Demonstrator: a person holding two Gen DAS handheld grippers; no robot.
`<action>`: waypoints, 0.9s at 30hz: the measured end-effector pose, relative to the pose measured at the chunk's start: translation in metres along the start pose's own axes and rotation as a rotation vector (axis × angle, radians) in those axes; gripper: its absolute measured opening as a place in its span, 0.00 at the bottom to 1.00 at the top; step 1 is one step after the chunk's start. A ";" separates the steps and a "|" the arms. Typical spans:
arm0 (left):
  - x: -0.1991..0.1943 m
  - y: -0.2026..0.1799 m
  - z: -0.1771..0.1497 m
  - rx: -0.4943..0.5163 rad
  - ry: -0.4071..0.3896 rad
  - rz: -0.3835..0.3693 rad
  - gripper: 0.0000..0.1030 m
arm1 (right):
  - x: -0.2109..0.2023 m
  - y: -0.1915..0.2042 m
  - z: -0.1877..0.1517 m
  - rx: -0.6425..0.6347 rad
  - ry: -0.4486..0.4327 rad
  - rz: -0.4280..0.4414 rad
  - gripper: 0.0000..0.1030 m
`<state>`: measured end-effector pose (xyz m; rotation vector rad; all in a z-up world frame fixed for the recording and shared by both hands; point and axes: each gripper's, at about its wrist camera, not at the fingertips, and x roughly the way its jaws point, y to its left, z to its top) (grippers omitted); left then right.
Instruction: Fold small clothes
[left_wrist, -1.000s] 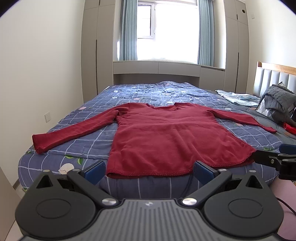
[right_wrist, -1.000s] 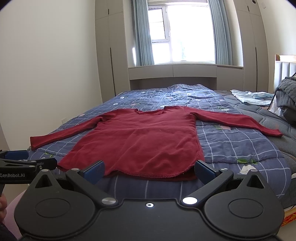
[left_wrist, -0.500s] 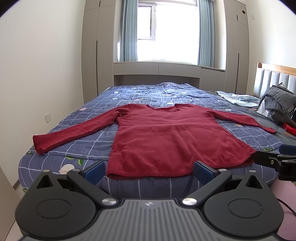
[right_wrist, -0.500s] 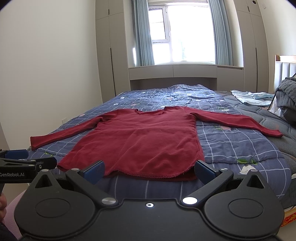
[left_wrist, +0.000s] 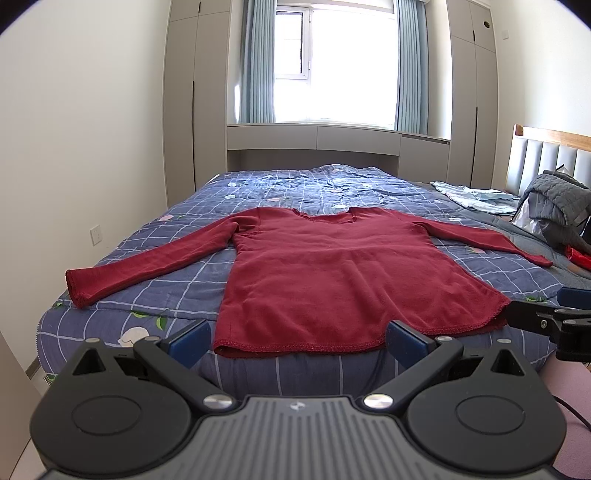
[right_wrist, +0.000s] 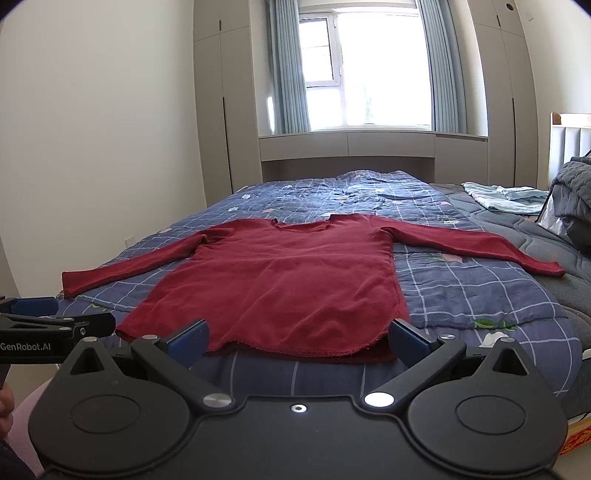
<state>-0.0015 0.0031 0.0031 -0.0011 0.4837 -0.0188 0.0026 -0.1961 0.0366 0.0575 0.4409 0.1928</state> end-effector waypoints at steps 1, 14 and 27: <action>0.000 0.000 0.000 0.000 0.000 0.000 1.00 | 0.000 0.000 0.000 0.000 -0.001 0.002 1.00; -0.002 0.001 0.002 -0.005 0.001 0.002 1.00 | 0.001 0.000 0.000 0.002 -0.002 0.006 1.00; 0.005 0.002 0.000 -0.014 0.020 -0.003 1.00 | 0.002 -0.001 0.000 0.001 0.008 0.003 1.00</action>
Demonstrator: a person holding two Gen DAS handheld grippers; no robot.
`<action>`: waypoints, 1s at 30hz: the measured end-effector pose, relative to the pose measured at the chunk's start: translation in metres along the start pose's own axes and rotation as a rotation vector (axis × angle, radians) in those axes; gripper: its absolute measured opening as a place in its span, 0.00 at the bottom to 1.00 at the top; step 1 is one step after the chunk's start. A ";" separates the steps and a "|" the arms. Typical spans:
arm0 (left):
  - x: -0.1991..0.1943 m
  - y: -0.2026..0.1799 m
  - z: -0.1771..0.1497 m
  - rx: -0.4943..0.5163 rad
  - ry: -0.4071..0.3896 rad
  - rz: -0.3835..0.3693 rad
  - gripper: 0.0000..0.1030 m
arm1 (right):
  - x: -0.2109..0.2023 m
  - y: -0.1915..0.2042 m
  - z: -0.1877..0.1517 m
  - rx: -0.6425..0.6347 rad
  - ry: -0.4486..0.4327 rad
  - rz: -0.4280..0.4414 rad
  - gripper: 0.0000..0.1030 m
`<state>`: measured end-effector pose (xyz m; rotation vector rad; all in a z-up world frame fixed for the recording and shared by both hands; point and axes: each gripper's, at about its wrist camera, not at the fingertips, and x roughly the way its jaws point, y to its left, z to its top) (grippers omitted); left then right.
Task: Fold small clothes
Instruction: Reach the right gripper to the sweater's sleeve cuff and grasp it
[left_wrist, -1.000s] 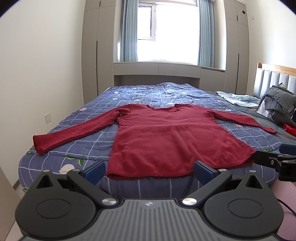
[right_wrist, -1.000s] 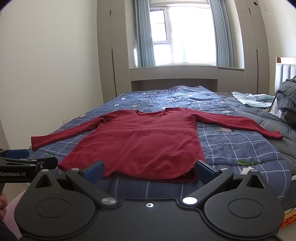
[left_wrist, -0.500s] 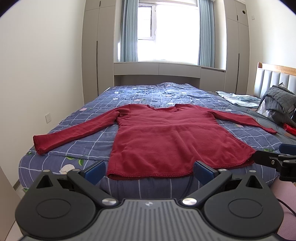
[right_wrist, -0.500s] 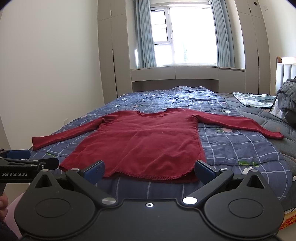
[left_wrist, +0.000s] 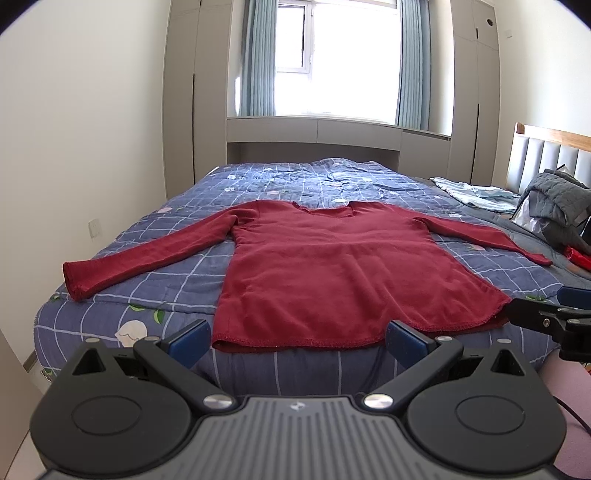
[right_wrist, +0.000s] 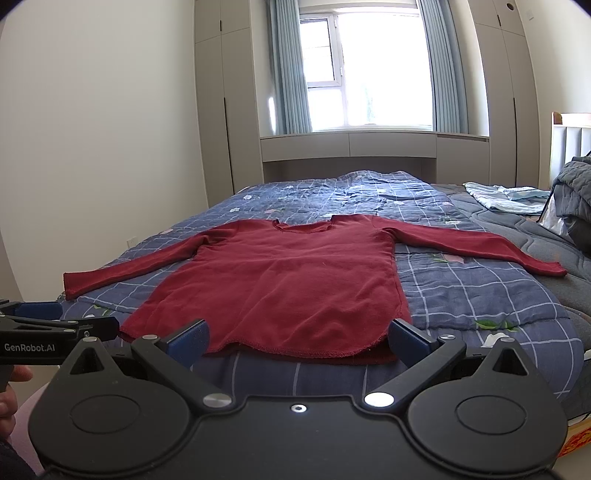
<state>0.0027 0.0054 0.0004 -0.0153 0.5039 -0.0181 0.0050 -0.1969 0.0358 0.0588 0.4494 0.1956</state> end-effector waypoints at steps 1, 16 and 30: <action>0.001 0.000 -0.001 0.000 0.003 0.002 1.00 | 0.001 0.000 0.000 0.000 0.007 -0.002 1.00; 0.065 0.010 0.039 -0.076 0.161 0.076 1.00 | 0.037 -0.009 0.022 -0.011 0.114 -0.099 1.00; 0.172 -0.035 0.118 -0.024 0.166 0.132 1.00 | 0.139 -0.088 0.064 0.057 0.140 -0.181 1.00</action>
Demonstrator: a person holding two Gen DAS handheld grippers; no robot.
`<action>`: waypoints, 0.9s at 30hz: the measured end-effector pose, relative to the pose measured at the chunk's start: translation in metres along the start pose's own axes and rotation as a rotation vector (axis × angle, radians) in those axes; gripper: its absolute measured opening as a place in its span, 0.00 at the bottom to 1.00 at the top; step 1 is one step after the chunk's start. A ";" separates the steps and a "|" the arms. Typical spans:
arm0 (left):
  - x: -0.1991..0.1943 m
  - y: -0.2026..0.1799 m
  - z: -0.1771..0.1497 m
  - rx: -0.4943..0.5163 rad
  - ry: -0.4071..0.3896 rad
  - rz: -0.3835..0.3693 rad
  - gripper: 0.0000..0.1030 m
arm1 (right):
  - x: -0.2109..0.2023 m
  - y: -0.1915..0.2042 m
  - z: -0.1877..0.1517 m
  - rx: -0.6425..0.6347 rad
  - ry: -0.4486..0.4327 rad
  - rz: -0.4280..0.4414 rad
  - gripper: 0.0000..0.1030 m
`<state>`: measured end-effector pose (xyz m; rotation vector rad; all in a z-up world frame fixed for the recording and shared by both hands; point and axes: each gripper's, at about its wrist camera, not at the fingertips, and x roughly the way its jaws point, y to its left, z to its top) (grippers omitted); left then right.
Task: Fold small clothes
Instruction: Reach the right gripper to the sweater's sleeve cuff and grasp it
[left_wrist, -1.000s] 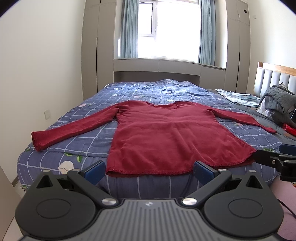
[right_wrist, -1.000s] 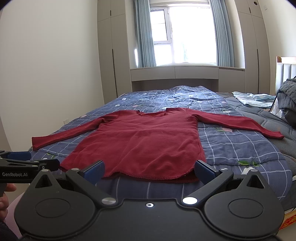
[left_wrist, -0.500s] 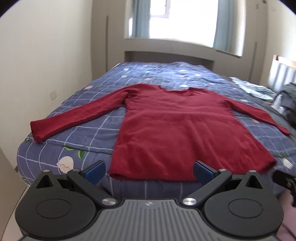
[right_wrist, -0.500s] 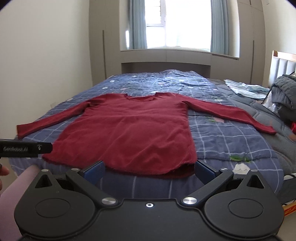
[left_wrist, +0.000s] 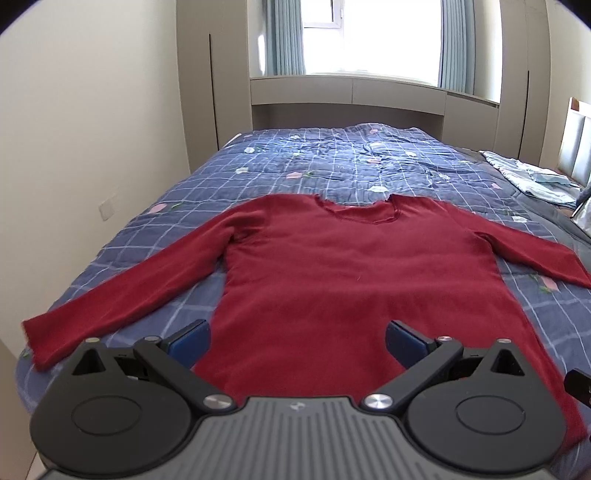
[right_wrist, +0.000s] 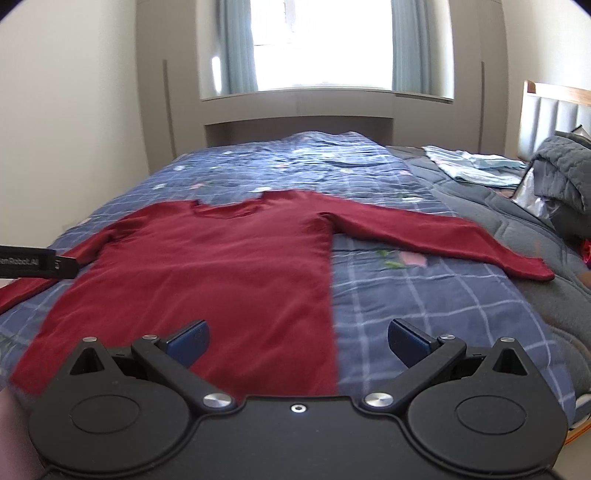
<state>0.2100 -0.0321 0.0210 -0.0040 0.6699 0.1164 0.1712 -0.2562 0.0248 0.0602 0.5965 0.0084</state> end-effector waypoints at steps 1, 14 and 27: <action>0.007 -0.006 0.005 0.001 0.005 -0.004 1.00 | 0.008 -0.007 0.003 0.009 0.000 -0.010 1.00; 0.107 -0.114 0.055 0.139 0.033 -0.089 1.00 | 0.082 -0.147 0.028 0.235 -0.058 -0.056 1.00; 0.188 -0.193 0.079 0.207 0.025 -0.153 1.00 | 0.142 -0.275 0.033 0.580 -0.033 -0.174 1.00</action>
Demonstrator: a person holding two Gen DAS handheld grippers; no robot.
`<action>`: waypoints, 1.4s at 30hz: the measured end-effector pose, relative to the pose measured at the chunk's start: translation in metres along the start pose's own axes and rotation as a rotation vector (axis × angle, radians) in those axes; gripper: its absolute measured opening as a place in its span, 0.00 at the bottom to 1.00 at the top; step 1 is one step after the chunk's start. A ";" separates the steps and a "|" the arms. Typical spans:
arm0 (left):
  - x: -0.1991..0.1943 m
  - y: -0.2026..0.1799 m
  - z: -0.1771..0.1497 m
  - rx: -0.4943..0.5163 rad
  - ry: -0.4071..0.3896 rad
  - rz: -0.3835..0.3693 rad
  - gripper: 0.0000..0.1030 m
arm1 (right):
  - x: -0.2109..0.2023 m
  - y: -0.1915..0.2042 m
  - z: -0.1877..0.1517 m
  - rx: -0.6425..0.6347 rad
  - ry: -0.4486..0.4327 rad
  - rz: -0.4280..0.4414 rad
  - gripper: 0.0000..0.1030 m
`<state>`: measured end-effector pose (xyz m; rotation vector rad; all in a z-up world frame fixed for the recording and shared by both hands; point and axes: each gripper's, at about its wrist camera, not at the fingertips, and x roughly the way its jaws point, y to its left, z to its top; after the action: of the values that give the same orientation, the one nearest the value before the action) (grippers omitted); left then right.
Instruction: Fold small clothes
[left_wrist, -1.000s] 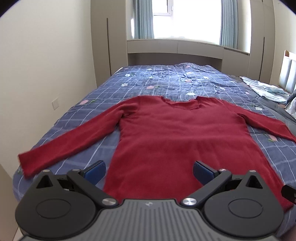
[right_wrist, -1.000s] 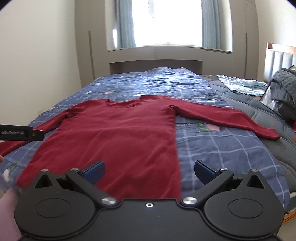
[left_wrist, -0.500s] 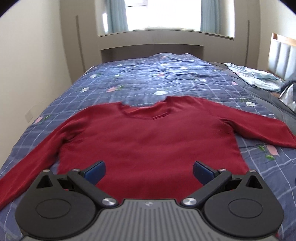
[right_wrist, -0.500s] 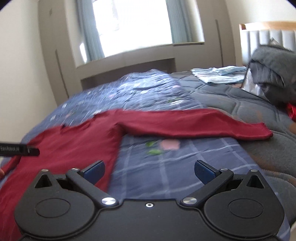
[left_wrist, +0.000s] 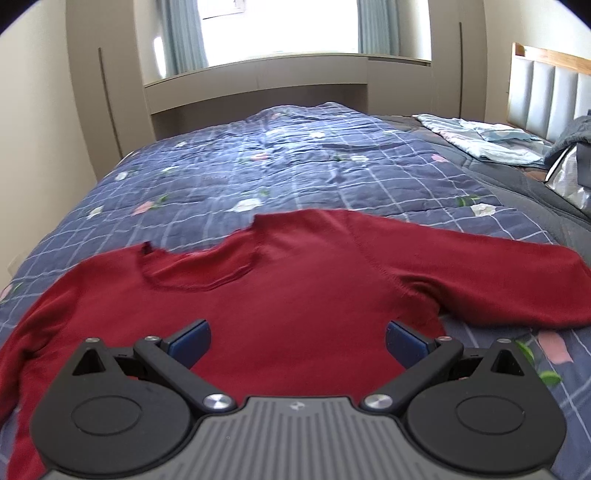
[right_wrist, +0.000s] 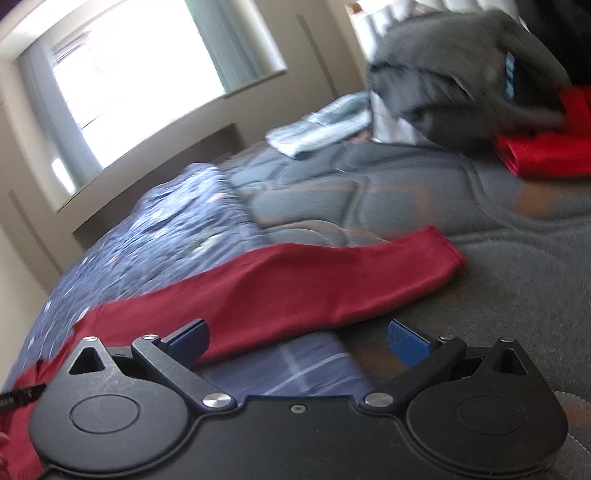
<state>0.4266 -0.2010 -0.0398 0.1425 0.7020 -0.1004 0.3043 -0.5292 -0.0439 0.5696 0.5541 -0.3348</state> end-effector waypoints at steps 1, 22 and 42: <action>0.005 -0.004 0.000 0.005 0.000 0.000 1.00 | 0.004 -0.006 0.000 0.033 0.004 -0.001 0.99; 0.019 -0.007 0.000 0.018 0.086 -0.021 1.00 | 0.041 -0.043 0.047 0.293 -0.092 -0.187 0.07; -0.074 0.216 0.015 -0.371 -0.077 -0.031 1.00 | 0.009 0.347 0.019 -0.488 -0.152 0.535 0.06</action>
<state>0.4100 0.0123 0.0400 -0.2261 0.6346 -0.0039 0.4727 -0.2660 0.1074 0.1993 0.3017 0.2620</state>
